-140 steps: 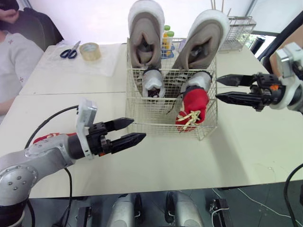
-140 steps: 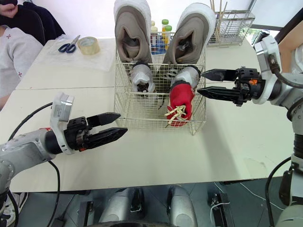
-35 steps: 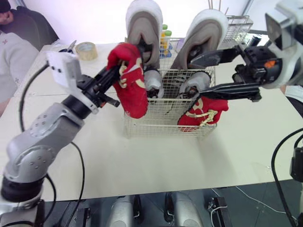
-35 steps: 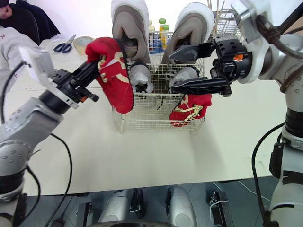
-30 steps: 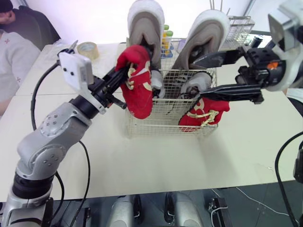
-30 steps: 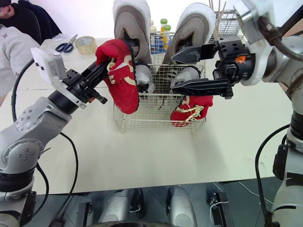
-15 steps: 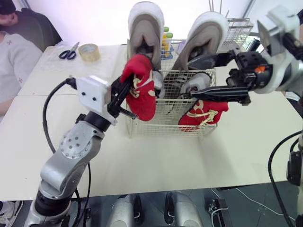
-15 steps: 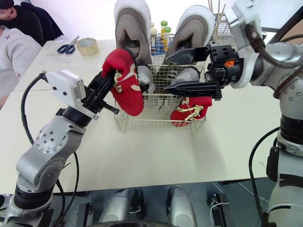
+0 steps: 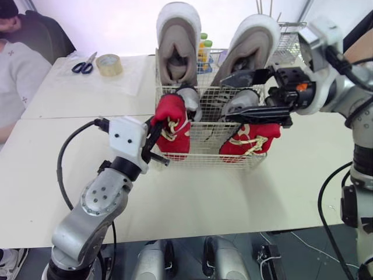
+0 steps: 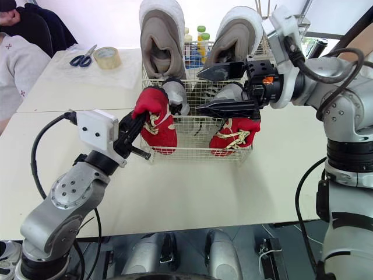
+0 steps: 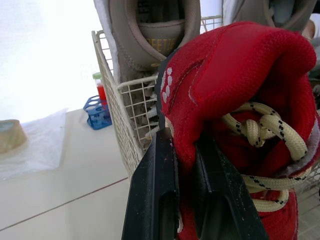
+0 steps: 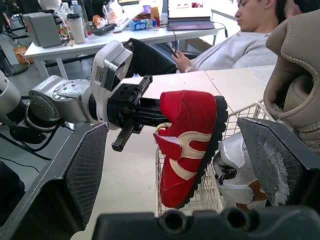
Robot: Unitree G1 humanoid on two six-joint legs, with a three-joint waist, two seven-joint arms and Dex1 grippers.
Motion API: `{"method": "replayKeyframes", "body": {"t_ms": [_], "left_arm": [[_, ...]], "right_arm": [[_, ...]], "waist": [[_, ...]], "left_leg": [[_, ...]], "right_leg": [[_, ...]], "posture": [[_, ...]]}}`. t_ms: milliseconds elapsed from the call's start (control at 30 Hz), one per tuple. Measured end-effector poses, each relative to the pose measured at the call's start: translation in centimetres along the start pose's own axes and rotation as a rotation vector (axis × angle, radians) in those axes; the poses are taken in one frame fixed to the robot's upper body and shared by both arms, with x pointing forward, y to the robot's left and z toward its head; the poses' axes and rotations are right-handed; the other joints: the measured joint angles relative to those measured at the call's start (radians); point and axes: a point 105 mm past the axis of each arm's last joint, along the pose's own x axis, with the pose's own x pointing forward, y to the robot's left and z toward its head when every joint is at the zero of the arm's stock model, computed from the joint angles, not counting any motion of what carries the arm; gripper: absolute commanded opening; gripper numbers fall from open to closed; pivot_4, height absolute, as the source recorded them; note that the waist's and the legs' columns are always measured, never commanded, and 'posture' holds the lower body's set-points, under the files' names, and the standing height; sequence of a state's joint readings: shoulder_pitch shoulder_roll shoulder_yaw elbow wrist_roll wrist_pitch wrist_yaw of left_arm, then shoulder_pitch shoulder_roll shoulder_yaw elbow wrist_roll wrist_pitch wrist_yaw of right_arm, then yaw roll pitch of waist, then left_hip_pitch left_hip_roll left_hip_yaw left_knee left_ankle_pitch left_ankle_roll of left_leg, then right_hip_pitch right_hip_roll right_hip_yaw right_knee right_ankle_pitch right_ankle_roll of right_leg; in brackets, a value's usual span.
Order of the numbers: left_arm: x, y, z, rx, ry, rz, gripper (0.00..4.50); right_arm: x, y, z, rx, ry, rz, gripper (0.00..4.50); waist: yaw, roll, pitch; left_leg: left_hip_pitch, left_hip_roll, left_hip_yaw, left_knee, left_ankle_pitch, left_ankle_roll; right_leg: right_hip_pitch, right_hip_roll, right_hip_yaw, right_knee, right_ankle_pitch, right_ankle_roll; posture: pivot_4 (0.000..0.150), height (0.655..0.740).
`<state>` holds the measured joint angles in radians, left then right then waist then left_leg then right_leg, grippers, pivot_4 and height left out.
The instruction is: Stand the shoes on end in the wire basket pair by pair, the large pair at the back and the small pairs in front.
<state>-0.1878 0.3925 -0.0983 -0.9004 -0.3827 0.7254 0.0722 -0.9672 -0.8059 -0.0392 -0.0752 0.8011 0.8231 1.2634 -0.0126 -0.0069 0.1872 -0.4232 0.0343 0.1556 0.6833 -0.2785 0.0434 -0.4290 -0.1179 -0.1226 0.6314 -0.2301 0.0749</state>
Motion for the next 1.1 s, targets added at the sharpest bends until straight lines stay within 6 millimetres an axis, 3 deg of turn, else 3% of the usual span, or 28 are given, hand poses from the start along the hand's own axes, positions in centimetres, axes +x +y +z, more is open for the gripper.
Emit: {"method": "replayKeyframes", "body": {"t_ms": [100,200,333,633,900,967,1100], "left_arm": [[0.0,0.0,0.0,-0.008,0.003,0.000,0.04],[0.0,0.0,-0.2,-0.010,0.017,-0.016,1.22],[-0.6,0.0,-1.5,-0.069,0.088,-0.054,3.24],[-2.9,1.3,-0.2,-0.228,0.074,-0.105,3.24],[-6.6,0.7,0.4,-0.395,0.188,-0.290,3.24],[-7.5,2.3,1.0,-0.435,0.201,-0.284,3.24],[-8.7,9.1,1.6,-0.415,0.210,-0.122,3.24]], "right_arm": [[0.1,-0.1,-0.1,0.000,-0.005,0.001,4.50],[0.1,0.0,-0.1,0.003,-0.006,0.007,4.50],[0.1,0.0,-0.1,0.008,-0.007,0.011,4.50],[0.1,0.0,-0.3,0.013,-0.011,0.015,4.50],[-0.6,-0.7,-1.1,0.055,-0.040,-0.009,4.50],[-1.8,-1.3,-0.7,0.091,-0.102,-0.045,4.50],[-7.5,-1.9,2.1,0.109,-0.235,-0.201,4.50]], "waist": [[0.001,0.000,0.000],[0.001,0.000,0.000],[0.003,0.000,0.000],[0.001,0.000,0.000],[0.000,0.000,0.001],[0.001,0.000,0.002],[0.007,0.002,0.002]], "left_leg": [[0.000,0.000,0.000,0.000,0.000,0.000],[0.000,0.000,0.000,0.000,0.000,0.000],[-0.001,0.000,-0.001,0.000,0.000,0.000],[-0.001,0.000,-0.002,0.001,0.000,0.000],[-0.001,0.000,-0.003,0.001,0.000,-0.001],[-0.001,0.000,-0.004,0.001,0.000,-0.001],[-0.002,-0.002,-0.004,0.000,-0.001,-0.003]], "right_leg": [[0.000,0.000,0.000,0.000,0.000,0.000],[0.000,0.000,-0.001,0.000,0.000,0.000],[0.000,0.000,-0.001,0.000,0.000,0.000],[0.000,-0.001,-0.001,0.000,0.000,0.000],[0.000,-0.001,-0.001,0.000,0.000,0.000],[0.000,-0.001,-0.001,0.000,-0.001,-0.002],[0.000,-0.001,-0.003,-0.002,-0.003,-0.005]], "posture": [[0.150,0.7400],[0.150,0.7400],[0.150,0.7400],[0.150,0.7400],[0.150,0.7400],[0.150,0.7400],[0.150,0.7400]]}}
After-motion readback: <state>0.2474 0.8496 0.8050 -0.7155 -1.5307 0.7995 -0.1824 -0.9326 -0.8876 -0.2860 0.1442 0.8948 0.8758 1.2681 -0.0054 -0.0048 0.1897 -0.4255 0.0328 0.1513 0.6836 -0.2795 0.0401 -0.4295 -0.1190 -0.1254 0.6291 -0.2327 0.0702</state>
